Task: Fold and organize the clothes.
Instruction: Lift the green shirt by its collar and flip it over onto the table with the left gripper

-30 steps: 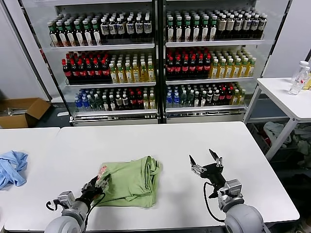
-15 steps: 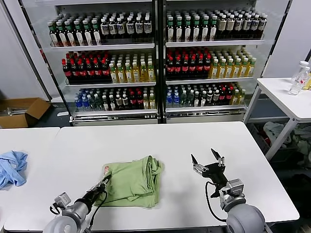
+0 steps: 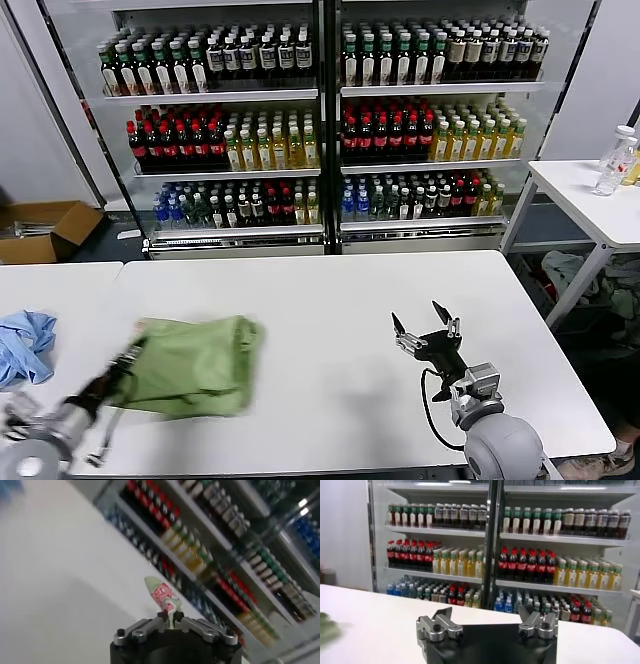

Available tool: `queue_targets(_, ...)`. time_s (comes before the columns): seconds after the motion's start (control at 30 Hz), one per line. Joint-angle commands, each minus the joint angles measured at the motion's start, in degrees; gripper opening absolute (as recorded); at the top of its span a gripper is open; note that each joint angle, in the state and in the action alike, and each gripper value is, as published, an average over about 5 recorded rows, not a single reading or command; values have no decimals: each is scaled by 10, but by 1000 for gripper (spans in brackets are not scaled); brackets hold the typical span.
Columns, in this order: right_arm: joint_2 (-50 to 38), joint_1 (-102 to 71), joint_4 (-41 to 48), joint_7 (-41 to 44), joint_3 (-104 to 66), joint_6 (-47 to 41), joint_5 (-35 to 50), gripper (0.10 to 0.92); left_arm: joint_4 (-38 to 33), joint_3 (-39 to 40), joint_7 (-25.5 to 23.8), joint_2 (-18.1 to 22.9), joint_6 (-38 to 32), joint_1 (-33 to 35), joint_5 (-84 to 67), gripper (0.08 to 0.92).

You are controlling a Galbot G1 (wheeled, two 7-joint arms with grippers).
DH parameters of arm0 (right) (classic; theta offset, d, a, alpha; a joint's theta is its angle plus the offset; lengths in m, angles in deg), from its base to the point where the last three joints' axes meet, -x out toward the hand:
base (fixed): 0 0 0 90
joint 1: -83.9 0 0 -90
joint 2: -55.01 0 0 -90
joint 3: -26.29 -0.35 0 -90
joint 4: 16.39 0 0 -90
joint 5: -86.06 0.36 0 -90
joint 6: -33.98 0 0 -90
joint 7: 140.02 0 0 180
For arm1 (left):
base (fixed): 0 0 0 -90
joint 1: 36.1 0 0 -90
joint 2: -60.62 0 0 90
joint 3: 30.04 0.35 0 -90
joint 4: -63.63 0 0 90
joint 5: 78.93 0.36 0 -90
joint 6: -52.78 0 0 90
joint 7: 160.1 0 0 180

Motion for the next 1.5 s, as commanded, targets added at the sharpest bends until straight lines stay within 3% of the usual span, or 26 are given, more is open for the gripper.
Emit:
queue_targets(0.03,0,12,-4,0,11,-1,-5,823,-124,-64,7,-119,6,20,138,109)
queue_targets(0.2,-6,2,-20,2,6,-2,-22,823,-180,186,63,-47,5,-29,277,109)
queue_targets(0.3,-5,-5,-35,2,-3,-4,-29,823,-184,289,89,10,8,-76,322,109)
queue_targets(0.47,-3,-21,-54,3,-14,-7,-48,823,-95,417,114,71,7,-143,355,109)
queue_targets(0.67,-6,-28,-63,3,-32,-8,-46,823,-4,509,169,157,8,-227,336,109)
queue_targets(0.9,-5,-20,-64,4,-30,-21,-43,823,113,541,137,224,-14,-255,452,109)
queue_targets(1.1,5,0,-43,-5,-4,-39,-11,823,64,542,98,208,-80,-223,525,159)
queue_targets(1.4,94,84,72,-32,134,-61,19,823,-99,406,93,114,-112,-90,557,418)
queue_targets(1.5,146,120,140,-42,174,-65,4,823,-114,341,103,93,-127,-44,555,504)
